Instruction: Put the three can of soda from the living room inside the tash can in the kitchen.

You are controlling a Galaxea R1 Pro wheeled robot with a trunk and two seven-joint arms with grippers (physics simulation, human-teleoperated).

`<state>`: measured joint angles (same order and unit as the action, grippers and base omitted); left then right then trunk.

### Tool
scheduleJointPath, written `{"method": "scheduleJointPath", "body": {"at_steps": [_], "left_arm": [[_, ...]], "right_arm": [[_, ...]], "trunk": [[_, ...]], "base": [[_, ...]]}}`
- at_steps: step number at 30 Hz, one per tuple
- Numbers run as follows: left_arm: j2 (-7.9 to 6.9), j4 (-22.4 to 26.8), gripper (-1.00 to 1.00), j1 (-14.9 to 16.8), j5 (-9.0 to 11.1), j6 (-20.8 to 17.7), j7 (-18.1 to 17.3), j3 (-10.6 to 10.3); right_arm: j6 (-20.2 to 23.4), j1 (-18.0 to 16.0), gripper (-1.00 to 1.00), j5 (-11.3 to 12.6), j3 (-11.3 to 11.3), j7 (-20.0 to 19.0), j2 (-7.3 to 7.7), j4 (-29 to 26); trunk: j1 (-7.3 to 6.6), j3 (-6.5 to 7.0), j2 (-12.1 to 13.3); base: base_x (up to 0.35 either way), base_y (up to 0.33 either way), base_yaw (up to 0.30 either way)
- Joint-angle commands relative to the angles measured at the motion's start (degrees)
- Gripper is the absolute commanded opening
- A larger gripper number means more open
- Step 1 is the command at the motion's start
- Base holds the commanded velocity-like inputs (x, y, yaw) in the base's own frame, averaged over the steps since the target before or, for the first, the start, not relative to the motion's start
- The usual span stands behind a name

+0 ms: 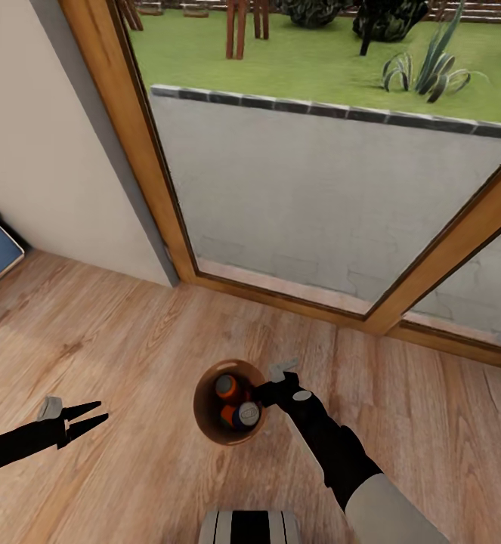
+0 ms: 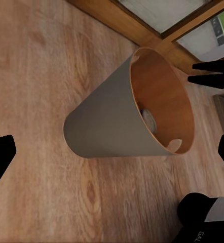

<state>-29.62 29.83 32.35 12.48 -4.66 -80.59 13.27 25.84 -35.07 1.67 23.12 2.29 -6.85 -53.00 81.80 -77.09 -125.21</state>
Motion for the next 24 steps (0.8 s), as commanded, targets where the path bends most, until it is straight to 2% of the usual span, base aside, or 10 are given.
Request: {"method": "scheduleJointPath", "body": {"at_steps": [1,24], "left_arm": [[0.00,0.0,1.00,0.0,0.0,0.0,0.0,0.0],[0.00,0.0,1.00,0.0,0.0,0.0,0.1,0.0]], "right_arm": [[0.0,0.0,1.00,0.0,0.0,0.0,0.00,0.0],[0.0,0.0,1.00,0.0,0.0,0.0,0.03,0.0]], "trunk": [[-0.23,0.19,0.4],[-5.28,4.31,9.6]], "base": [[0.000,0.000,0.000],[0.000,0.000,0.000]]}}
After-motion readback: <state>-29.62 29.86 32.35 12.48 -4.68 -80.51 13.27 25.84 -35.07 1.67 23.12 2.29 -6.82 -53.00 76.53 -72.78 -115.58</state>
